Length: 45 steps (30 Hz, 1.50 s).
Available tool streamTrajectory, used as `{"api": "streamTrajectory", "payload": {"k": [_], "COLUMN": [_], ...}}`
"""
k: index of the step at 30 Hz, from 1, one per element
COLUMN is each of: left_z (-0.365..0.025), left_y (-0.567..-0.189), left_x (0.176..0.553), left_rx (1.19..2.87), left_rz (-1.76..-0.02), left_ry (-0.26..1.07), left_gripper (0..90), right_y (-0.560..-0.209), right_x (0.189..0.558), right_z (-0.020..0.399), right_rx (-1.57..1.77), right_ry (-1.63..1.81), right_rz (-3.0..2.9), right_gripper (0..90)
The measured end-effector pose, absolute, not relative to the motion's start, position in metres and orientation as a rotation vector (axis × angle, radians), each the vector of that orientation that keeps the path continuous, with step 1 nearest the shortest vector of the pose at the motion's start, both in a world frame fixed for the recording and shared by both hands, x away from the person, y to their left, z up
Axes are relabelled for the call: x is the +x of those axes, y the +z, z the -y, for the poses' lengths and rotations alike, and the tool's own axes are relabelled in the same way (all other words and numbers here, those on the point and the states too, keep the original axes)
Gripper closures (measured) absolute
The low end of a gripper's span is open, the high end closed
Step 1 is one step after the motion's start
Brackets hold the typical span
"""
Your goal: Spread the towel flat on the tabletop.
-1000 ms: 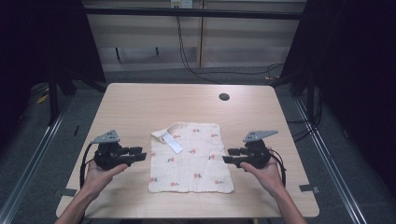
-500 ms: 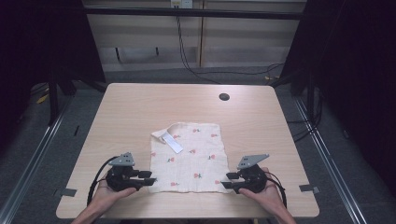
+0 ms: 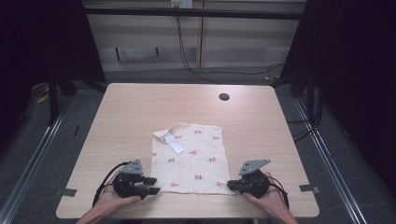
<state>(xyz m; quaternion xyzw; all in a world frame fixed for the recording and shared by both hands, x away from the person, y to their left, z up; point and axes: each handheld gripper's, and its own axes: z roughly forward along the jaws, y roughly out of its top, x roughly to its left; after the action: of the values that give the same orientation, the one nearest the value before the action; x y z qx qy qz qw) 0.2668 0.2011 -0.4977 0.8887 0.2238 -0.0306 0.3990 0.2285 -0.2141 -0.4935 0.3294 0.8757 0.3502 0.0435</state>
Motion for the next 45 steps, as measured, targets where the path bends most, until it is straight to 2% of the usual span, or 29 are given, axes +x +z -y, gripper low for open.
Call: {"api": "streamTrajectory", "payload": {"k": [4, 6, 10, 11, 12, 14, 17, 30, 32, 33, 36, 38, 39, 45], "left_z": [-0.2, -0.2, -0.197, -0.197, -0.198, -0.198, -0.198, -0.201, -0.2, -0.201, -0.205, -0.21, -0.213, -0.213], "left_y": [-0.498, -0.497, -0.495, -0.496, -0.495, -0.496, -0.495, -0.492, -0.491, -0.488, -0.478, -0.472, -0.468, -0.458], "left_x": [0.262, 0.258, 0.248, 0.248, 0.248, 0.249, 0.247, 0.22, 0.217, 0.218, 0.23, 0.243, 0.254, 0.308], "left_rx": [2.248, 2.27, 2.309, 2.303, 2.311, 2.309, 2.313, 2.336, 2.322, 2.312, 2.233, 2.188, 2.161, 2.097], "left_rz": [-0.55, -0.523, -0.489, -0.491, -0.496, -0.501, -0.51, -0.498, -0.488, -0.485, -0.526, -0.559, -0.597, -0.69], "left_ry": [-0.105, -0.113, -0.02, -0.018, -0.027, -0.052, -0.056, -0.201, -0.196, -0.18, -0.127, -0.099, -0.077, 0.06], "left_gripper": [53.7, 59.5, 73.8, 80.2, 80.2, 86.6, 88.6, 88.8, 87.9, 86.7, 74.6, 71.3, 66.4, 64.6], "right_y": [-0.494, -0.494, -0.493, -0.493, -0.493, -0.493, -0.493, -0.491, -0.49, -0.49, -0.488, -0.485, -0.483, -0.483], "right_x": [0.223, 0.219, 0.213, 0.213, 0.213, 0.213, 0.211, 0.188, 0.187, 0.187, 0.189, 0.192, 0.197, 0.212], "right_z": [0.215, 0.216, 0.216, 0.216, 0.216, 0.216, 0.215, 0.219, 0.218, 0.218, 0.22, 0.223, 0.224, 0.22], "right_rx": [1.038, 1.028, 1.047, 1.048, 1.029, 1.034, 1.036, 1.014, 0.992, 0.989, 1.003, 1.011, 1.035, 1.044], "right_ry": [1.096, 1.108, 1.092, 1.09, 1.097, 1.097, 1.096, 1.081, 1.074, 1.083, 1.115, 1.139, 1.157, 1.15], "right_rz": [-2.692, -2.699, -2.718, -2.716, -2.71, -2.708, -2.707, -2.733, -2.735, -2.734, -2.689, -2.655, -2.634, -2.62], "right_gripper": [87.7, 87.8, 87.9, 87.9, 87.9, 87.9, 87.9, 88.1, 85.1, 80.5, 65.1, 64.2, 61.2, 58.7]}}
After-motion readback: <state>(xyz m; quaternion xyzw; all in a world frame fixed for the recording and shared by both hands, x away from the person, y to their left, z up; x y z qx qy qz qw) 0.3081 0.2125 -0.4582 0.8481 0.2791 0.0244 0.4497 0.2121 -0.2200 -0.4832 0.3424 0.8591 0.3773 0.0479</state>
